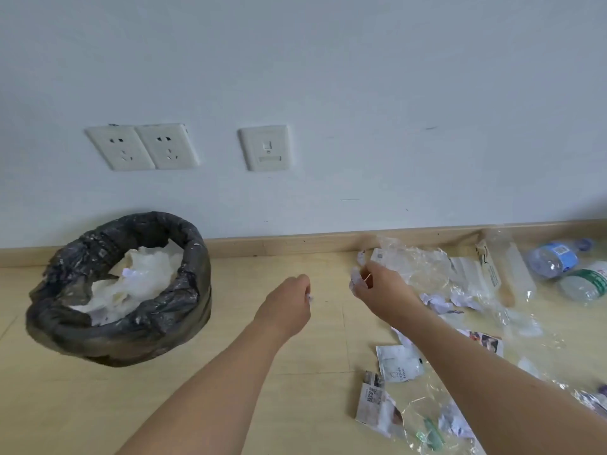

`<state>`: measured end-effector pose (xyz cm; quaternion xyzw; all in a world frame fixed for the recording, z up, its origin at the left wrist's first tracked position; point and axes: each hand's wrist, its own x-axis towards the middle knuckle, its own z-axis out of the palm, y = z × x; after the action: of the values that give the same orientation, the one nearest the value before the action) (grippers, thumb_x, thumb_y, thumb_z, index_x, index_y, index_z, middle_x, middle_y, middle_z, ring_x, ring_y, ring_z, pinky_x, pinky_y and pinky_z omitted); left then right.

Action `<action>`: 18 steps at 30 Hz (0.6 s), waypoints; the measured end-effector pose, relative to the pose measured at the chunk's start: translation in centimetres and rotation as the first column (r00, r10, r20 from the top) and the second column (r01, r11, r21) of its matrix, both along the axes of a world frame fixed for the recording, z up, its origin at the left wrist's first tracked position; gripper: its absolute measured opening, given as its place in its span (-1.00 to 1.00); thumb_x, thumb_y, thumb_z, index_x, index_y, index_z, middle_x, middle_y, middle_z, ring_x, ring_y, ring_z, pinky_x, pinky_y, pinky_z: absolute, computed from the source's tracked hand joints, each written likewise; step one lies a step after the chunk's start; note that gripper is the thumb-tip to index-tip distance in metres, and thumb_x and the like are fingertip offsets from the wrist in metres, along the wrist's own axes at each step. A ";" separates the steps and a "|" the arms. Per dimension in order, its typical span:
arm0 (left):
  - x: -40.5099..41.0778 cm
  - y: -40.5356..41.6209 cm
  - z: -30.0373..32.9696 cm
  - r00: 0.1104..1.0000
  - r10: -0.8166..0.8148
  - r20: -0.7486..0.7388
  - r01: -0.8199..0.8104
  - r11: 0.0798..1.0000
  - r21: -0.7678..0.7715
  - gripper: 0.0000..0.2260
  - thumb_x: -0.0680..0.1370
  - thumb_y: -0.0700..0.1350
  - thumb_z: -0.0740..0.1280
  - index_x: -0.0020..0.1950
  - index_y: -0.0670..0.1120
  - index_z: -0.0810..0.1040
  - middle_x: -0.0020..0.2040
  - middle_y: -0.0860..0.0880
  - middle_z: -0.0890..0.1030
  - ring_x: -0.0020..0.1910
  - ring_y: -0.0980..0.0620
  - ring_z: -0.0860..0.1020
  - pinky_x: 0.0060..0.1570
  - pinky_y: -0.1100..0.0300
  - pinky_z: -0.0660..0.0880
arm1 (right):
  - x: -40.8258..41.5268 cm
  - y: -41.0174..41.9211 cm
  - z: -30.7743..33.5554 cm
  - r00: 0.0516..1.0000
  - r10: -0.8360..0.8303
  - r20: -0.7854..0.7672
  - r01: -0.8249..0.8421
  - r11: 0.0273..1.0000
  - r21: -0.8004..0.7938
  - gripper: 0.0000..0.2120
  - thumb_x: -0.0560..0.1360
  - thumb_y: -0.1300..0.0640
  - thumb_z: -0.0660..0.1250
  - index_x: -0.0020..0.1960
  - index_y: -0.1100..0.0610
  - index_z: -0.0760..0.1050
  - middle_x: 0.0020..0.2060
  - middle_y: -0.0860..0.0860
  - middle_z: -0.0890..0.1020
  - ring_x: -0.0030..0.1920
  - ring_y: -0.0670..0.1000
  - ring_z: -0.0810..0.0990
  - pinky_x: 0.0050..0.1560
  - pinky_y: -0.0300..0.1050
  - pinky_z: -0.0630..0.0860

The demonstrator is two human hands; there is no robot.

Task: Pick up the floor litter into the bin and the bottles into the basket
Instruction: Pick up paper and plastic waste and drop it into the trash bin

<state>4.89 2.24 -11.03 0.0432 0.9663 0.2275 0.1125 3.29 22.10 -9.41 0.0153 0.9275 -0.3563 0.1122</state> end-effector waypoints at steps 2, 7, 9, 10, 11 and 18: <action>-0.6 -3.0 4.1 0.994 0.048 -0.100 -0.044 0.998 0.039 -0.89 0.60 -0.14 0.11 -0.11 -0.04 0.36 -0.07 0.03 0.52 -0.11 -0.04 0.51 -0.18 0.09 0.44 | 0.2 -2.8 2.7 0.998 -0.049 -0.028 0.046 0.994 -0.094 -0.75 0.57 -0.11 0.20 0.03 0.08 0.43 -0.20 0.01 0.63 -0.26 0.01 0.57 -0.28 -0.11 0.49; -1.4 -13.3 14.4 0.915 0.171 -0.365 -0.131 0.983 0.132 -0.95 0.60 -0.15 0.21 -0.05 -0.05 0.44 -0.12 0.06 0.55 -0.22 0.05 0.51 -0.25 0.15 0.46 | -0.3 -12.5 9.5 0.988 -0.067 -0.137 0.032 0.970 -0.242 -0.61 0.57 -0.15 0.18 0.27 0.06 0.35 -0.20 -0.01 0.64 -0.25 -0.06 0.56 -0.33 -0.21 0.41; -0.8 -18.0 16.9 0.844 0.302 -0.443 -0.216 0.948 0.235 -0.95 0.59 -0.16 0.23 -0.05 -0.04 0.46 -0.16 0.09 0.56 -0.27 0.05 0.52 -0.28 0.15 0.46 | -0.6 -17.6 11.5 0.984 -0.004 -0.178 -0.038 0.973 -0.227 -0.64 0.56 -0.17 0.17 0.22 0.05 0.40 -0.20 -0.01 0.64 -0.28 -0.06 0.55 -0.33 -0.20 0.42; -0.5 -19.9 17.1 0.812 0.356 -0.462 -0.254 0.929 0.270 -0.94 0.58 -0.16 0.23 -0.06 -0.03 0.46 -0.17 0.08 0.57 -0.27 0.03 0.54 -0.26 0.11 0.48 | -0.7 -19.7 12.2 0.981 0.021 -0.194 -0.064 0.974 -0.219 -0.66 0.56 -0.17 0.17 0.18 0.05 0.43 -0.21 -0.01 0.64 -0.30 -0.06 0.55 -0.33 -0.19 0.44; 0.1 -21.9 16.7 0.789 0.399 -0.467 -0.291 0.913 0.287 -0.94 0.57 -0.17 0.23 -0.07 -0.03 0.46 -0.18 0.07 0.57 -0.26 0.01 0.54 -0.24 0.09 0.48 | -0.8 -22.1 12.7 0.977 0.049 -0.206 -0.092 0.974 -0.205 -0.67 0.56 -0.17 0.16 0.14 0.04 0.44 -0.21 -0.02 0.64 -0.31 -0.05 0.55 -0.32 -0.17 0.45; 4.7 -30.1 9.7 0.939 0.209 -0.274 -0.303 0.880 -0.365 -0.78 0.58 -0.02 0.21 0.20 -0.02 0.46 0.08 -0.03 0.58 0.08 -0.08 0.54 0.19 -0.03 0.38 | 0.2 -34.4 9.6 0.917 0.376 -0.132 -0.340 0.911 0.231 -0.63 0.56 -0.09 0.21 0.31 0.04 0.36 0.14 0.03 0.55 0.10 0.08 0.53 0.10 0.02 0.51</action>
<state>9.58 -27.87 -1.36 -0.0839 0.9957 0.0307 -0.0232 3.47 -12.34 0.17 -0.1750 0.9522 -0.2326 0.0926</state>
